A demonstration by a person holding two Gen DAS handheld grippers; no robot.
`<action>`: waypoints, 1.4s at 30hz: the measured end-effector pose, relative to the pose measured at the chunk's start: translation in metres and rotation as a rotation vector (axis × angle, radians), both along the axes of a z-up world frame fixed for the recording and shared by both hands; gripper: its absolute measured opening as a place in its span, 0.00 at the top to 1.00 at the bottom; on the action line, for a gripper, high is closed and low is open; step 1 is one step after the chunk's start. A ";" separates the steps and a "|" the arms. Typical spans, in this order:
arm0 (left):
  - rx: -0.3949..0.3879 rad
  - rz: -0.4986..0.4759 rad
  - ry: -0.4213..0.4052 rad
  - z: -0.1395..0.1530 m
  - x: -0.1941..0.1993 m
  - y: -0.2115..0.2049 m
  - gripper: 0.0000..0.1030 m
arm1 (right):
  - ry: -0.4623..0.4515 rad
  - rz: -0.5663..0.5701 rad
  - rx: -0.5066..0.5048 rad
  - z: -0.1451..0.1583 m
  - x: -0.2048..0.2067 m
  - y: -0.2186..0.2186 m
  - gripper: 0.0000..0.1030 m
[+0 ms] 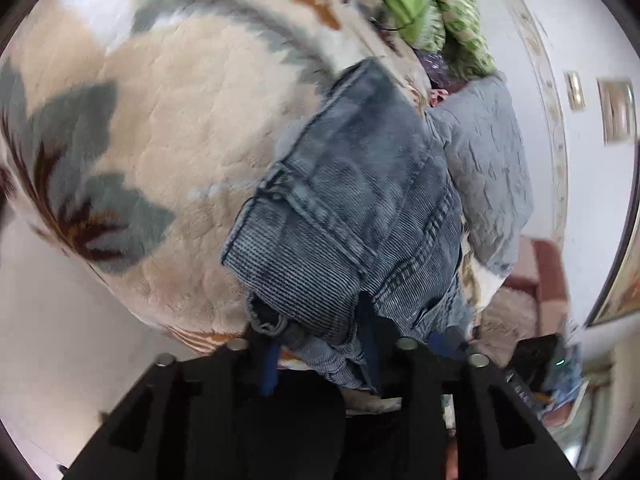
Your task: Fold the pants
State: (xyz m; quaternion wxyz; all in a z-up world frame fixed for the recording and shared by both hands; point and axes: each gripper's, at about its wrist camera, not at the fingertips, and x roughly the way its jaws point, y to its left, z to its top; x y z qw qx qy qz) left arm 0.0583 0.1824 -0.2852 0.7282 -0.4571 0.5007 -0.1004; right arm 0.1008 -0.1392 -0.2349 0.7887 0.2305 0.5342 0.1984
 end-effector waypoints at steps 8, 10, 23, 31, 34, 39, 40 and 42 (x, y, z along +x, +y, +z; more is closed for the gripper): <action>0.148 -0.036 -0.057 0.029 0.010 -0.015 0.83 | 0.032 0.015 -0.025 -0.006 0.004 0.005 0.52; 0.190 -0.050 -0.096 0.044 0.010 -0.021 0.84 | 0.043 -0.005 0.026 -0.006 0.002 -0.005 0.52; 0.510 -0.346 -0.449 0.164 0.008 -0.139 0.85 | -0.105 -0.305 0.104 0.035 -0.024 -0.148 0.52; 0.587 -0.637 -0.545 0.175 0.013 -0.263 0.85 | -0.079 -0.546 0.151 0.019 -0.063 -0.255 0.53; 0.600 -0.768 -0.546 0.154 0.016 -0.317 0.85 | -0.083 -0.617 0.153 0.015 -0.076 -0.283 0.53; 0.572 -0.969 -0.418 0.094 0.024 -0.377 0.82 | -0.066 -0.703 0.157 0.007 -0.095 -0.319 0.53; 0.550 -0.970 -0.389 0.089 0.026 -0.376 0.82 | -0.063 -0.706 0.155 0.006 -0.097 -0.321 0.53; 0.499 -0.947 -0.407 0.097 0.026 -0.365 0.79 | -0.061 -0.702 0.143 0.006 -0.100 -0.325 0.53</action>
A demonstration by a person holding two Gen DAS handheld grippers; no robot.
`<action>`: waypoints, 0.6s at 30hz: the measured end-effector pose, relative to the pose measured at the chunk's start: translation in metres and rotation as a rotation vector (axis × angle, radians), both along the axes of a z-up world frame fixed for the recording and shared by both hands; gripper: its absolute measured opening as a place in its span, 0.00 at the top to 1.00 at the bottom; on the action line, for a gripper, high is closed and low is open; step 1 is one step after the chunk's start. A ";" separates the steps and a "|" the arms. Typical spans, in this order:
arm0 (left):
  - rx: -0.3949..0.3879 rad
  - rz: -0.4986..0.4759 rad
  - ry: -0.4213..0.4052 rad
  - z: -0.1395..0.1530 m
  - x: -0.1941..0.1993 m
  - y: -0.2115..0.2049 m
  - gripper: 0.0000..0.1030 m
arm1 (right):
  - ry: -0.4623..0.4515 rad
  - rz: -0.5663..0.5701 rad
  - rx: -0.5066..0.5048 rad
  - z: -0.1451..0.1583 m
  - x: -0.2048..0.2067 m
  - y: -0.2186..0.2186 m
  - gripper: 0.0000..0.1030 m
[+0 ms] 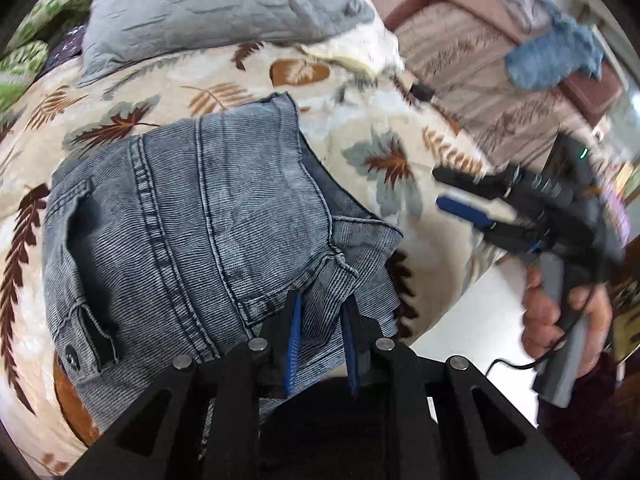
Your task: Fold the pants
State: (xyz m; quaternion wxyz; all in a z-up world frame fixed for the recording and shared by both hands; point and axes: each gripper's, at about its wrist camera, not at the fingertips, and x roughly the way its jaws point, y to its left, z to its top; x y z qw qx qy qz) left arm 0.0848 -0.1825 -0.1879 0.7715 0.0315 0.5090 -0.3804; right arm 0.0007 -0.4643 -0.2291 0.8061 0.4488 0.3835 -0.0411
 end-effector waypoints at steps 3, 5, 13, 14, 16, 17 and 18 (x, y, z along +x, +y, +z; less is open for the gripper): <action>-0.095 -0.001 -0.048 0.032 -0.003 0.019 0.67 | 0.007 0.014 -0.009 0.000 0.005 0.002 0.53; -0.138 0.029 -0.110 0.051 -0.001 0.043 0.47 | 0.004 0.030 0.006 -0.001 0.006 0.007 0.53; -0.045 0.300 -0.124 0.042 0.051 0.102 0.36 | -0.068 0.230 -0.085 0.037 0.057 0.076 0.53; -0.029 0.342 -0.109 0.035 0.062 0.106 0.36 | -0.068 0.251 -0.097 0.040 0.062 0.084 0.53; 0.014 0.375 -0.099 0.026 0.077 0.103 0.37 | -0.070 0.300 -0.122 0.045 0.079 0.105 0.53; 0.036 0.384 -0.097 0.020 0.083 0.101 0.37 | -0.069 0.317 -0.133 0.047 0.085 0.113 0.53; 0.049 0.390 -0.096 0.017 0.088 0.100 0.37 | -0.070 0.337 -0.149 0.047 0.093 0.123 0.53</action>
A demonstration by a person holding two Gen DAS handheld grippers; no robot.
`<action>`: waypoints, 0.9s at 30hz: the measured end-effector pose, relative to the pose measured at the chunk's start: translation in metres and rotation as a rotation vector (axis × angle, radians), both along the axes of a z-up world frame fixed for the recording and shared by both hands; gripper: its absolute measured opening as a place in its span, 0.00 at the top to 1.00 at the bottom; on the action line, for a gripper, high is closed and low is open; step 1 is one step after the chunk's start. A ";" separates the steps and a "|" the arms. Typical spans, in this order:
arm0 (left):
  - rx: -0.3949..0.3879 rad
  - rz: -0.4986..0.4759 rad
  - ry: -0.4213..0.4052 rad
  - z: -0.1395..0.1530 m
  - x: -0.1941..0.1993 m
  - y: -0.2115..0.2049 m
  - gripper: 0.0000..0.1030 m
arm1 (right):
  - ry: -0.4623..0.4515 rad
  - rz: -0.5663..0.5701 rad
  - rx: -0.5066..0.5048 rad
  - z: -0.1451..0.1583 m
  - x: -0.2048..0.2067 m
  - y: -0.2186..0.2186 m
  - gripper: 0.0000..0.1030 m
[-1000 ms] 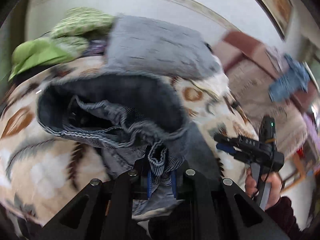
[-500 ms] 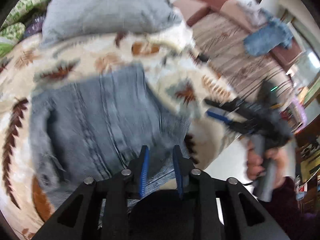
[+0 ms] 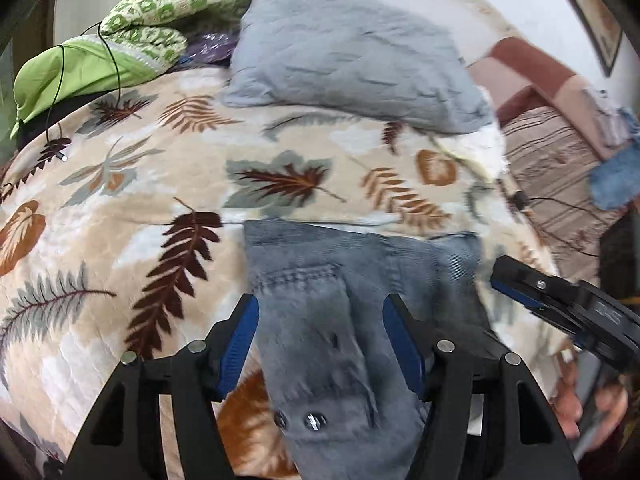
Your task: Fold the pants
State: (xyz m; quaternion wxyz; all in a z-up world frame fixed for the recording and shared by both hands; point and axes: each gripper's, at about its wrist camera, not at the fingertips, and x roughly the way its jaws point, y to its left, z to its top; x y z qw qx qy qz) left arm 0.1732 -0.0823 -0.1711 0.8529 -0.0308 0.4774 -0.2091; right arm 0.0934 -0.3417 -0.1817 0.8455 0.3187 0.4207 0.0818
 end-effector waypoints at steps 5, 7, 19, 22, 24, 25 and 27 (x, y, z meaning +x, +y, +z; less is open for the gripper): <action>0.056 0.006 0.004 -0.023 0.023 -0.017 0.37 | 0.042 0.028 -0.073 -0.020 0.029 0.020 0.50; 0.101 -0.008 0.030 -0.038 0.026 -0.027 0.37 | 0.149 0.017 -0.134 -0.046 0.040 0.020 0.50; 0.156 -0.032 0.011 -0.038 0.011 -0.017 0.36 | 0.093 0.030 -0.060 -0.057 -0.001 -0.004 0.50; 0.153 -0.058 -0.015 -0.029 -0.014 -0.009 0.36 | 0.062 0.079 -0.108 -0.039 -0.021 -0.002 0.50; 0.154 -0.083 -0.028 -0.025 -0.031 -0.007 0.36 | 0.061 0.105 -0.133 -0.032 -0.032 0.002 0.50; 0.162 -0.098 -0.030 -0.024 -0.040 -0.008 0.36 | 0.060 0.117 -0.145 -0.030 -0.037 0.004 0.50; 0.178 -0.133 -0.038 -0.024 -0.061 -0.011 0.35 | 0.060 0.142 -0.153 -0.027 -0.046 0.010 0.50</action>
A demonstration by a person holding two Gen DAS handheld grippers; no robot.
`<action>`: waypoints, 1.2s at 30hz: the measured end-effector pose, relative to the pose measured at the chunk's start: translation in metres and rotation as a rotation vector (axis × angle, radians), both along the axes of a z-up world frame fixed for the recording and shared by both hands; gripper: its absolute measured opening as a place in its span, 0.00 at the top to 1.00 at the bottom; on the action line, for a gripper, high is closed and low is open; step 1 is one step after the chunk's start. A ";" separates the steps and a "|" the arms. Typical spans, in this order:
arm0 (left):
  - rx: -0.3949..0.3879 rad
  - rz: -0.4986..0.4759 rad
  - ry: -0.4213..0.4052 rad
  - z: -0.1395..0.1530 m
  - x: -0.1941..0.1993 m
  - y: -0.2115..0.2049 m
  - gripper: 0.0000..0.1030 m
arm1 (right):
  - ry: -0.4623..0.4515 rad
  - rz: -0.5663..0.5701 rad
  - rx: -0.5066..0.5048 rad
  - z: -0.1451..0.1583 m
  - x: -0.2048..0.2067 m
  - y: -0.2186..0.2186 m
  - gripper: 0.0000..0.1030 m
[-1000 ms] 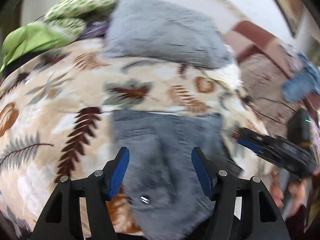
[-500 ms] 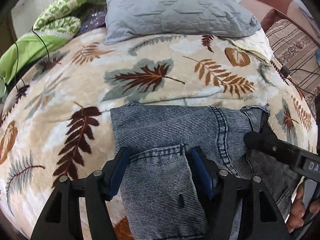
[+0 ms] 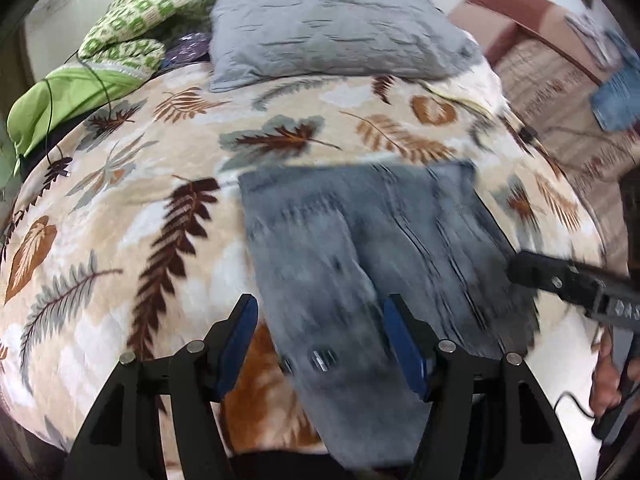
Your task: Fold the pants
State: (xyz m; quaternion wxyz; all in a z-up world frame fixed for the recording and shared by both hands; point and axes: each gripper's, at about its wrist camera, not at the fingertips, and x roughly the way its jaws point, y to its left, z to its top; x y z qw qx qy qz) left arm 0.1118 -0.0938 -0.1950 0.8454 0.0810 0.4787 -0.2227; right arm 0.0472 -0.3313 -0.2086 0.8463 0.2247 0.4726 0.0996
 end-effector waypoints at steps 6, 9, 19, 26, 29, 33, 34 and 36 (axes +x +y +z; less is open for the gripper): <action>0.098 -0.041 0.018 -0.031 -0.027 -0.014 0.21 | 0.122 0.055 -0.168 -0.030 -0.009 0.027 0.48; 0.085 -0.032 0.024 -0.044 -0.022 -0.014 0.15 | 0.101 0.031 -0.162 -0.039 -0.013 0.027 0.46; 0.097 0.006 -0.055 -0.004 -0.035 -0.004 0.16 | 0.107 -0.011 -0.141 -0.019 -0.021 0.020 0.45; 0.081 0.063 -0.182 0.042 -0.039 0.008 0.16 | 0.008 -0.047 -0.148 0.019 -0.030 0.014 0.40; 0.081 0.085 -0.214 0.055 -0.037 0.012 0.16 | -0.024 -0.059 -0.164 0.034 -0.033 0.016 0.40; 0.084 0.114 -0.257 0.074 -0.040 0.019 0.16 | -0.070 -0.068 -0.192 0.054 -0.036 0.020 0.40; 0.088 0.122 -0.263 0.078 -0.041 0.021 0.16 | -0.080 -0.070 -0.202 0.059 -0.037 0.021 0.40; 0.097 0.140 -0.281 0.084 -0.042 0.025 0.16 | -0.101 -0.075 -0.212 0.068 -0.039 0.022 0.39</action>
